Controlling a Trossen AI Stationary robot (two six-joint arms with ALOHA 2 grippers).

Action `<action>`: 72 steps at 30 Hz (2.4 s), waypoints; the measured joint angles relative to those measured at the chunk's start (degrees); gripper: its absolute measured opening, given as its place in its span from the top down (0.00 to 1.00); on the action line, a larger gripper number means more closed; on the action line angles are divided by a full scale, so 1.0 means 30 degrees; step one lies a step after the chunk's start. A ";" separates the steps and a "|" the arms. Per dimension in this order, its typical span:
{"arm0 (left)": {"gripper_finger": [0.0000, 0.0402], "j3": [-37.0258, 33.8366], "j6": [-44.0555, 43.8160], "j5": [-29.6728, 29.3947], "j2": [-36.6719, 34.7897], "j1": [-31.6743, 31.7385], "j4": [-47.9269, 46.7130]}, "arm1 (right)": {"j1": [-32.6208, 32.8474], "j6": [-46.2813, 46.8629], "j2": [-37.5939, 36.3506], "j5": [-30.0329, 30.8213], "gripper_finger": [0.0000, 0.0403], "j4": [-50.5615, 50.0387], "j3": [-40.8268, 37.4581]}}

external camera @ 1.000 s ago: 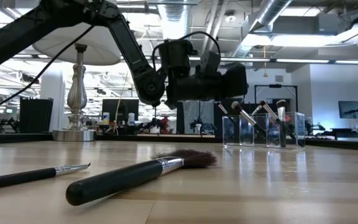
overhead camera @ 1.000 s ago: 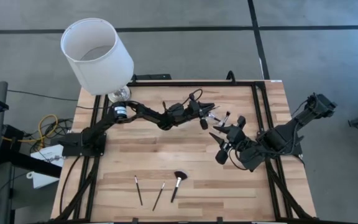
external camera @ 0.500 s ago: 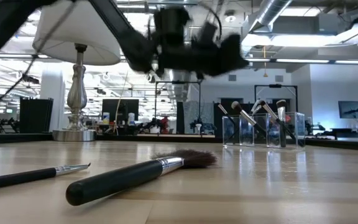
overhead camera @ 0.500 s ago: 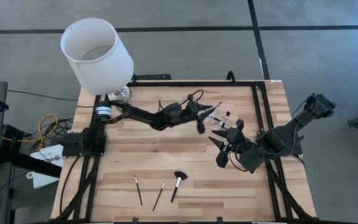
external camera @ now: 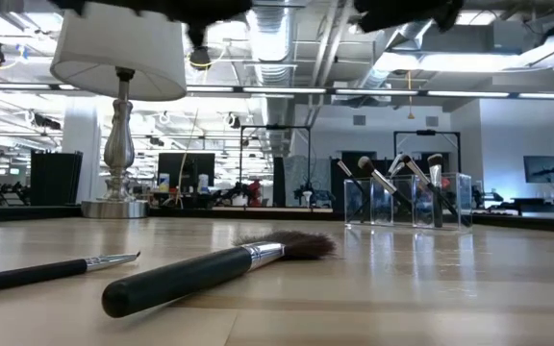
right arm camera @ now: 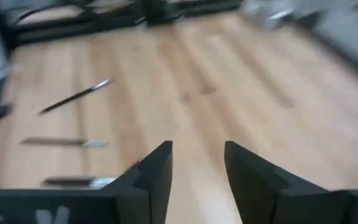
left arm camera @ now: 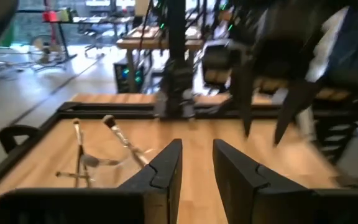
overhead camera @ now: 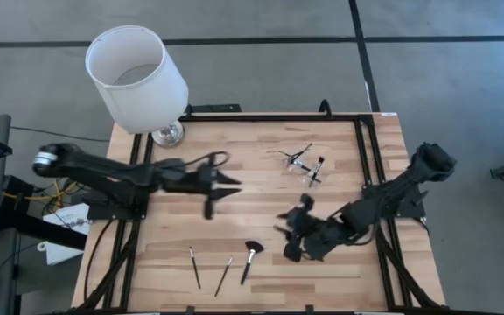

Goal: Put items in baskets/containers
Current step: Put the highlighter brush into the transparent organizer

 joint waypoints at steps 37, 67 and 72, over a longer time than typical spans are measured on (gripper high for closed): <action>0.78 -0.5294 -0.4615 -0.1988 -0.5145 -0.0707 0.0723 | -0.6336 -1.6312 1.1600 -2.1209 0.55 1.1606 0.0152; 0.76 -0.3033 -0.9206 0.4491 0.3628 -0.3102 0.1559 | -0.6897 -1.3210 1.0436 -1.6984 0.84 0.9962 -0.0018; 0.66 -0.2831 -0.9047 0.5852 0.4521 -0.2287 0.1565 | -0.6942 -1.3065 0.9497 -1.4767 0.88 0.8024 -0.0038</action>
